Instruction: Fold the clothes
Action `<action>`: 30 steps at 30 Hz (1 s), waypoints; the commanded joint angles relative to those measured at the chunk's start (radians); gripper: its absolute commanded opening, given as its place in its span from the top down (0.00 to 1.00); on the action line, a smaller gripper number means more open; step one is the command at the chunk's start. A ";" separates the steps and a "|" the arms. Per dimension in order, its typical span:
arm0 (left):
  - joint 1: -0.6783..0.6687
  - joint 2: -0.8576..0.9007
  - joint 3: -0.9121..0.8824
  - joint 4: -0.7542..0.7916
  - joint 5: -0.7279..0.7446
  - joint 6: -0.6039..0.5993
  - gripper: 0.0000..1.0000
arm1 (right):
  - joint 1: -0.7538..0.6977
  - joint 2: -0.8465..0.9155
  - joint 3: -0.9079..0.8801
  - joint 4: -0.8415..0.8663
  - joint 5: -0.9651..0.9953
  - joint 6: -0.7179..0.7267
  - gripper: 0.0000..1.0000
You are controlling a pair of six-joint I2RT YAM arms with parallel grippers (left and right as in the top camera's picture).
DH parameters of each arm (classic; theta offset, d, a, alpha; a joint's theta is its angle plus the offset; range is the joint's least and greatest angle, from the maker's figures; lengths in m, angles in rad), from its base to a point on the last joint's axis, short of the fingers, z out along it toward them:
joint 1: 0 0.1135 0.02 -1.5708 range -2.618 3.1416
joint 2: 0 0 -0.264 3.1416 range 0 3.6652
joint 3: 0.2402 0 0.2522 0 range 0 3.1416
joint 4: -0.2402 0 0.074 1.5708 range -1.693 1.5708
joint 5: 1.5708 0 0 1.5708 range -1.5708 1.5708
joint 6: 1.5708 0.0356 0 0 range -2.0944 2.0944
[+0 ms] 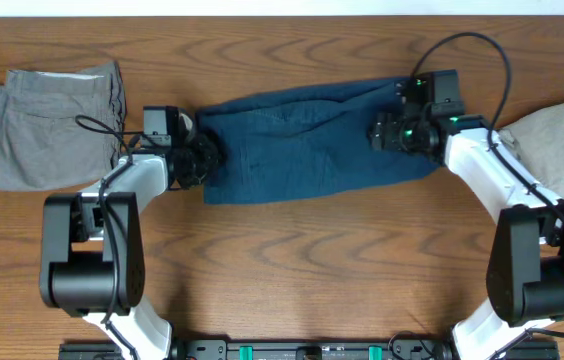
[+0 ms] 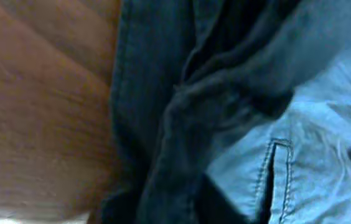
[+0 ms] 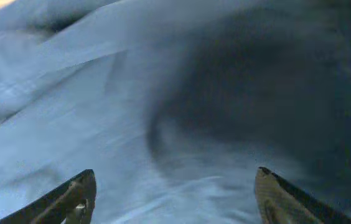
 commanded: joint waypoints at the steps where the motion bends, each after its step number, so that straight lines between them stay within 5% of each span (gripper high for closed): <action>1: -0.002 0.014 -0.013 -0.036 0.097 0.054 0.94 | 0.052 -0.025 0.018 -0.005 -0.074 -0.060 0.58; 2: -0.001 0.004 -0.013 -0.061 0.096 0.055 0.94 | 0.065 -0.025 0.018 -0.006 -0.074 -0.060 0.78; 3: -0.001 -0.007 -0.013 -0.080 0.096 0.059 0.94 | 0.074 -0.025 0.018 -0.007 -0.074 -0.060 0.87; 6: 0.001 -0.066 -0.013 -0.150 0.095 0.061 0.94 | 0.106 -0.025 0.016 -0.011 -0.075 -0.060 0.97; 18: 0.000 -0.472 -0.008 -0.394 0.077 0.057 0.94 | 0.280 0.115 0.013 -0.006 -0.219 -0.080 0.99; 23: 0.000 -0.563 -0.008 -0.400 0.077 0.036 0.94 | 0.411 0.231 0.013 0.052 -0.358 -0.074 0.99; 30: 0.000 -0.644 0.010 -0.401 0.110 -0.003 0.95 | 0.527 0.287 0.018 0.126 -0.279 -0.057 0.96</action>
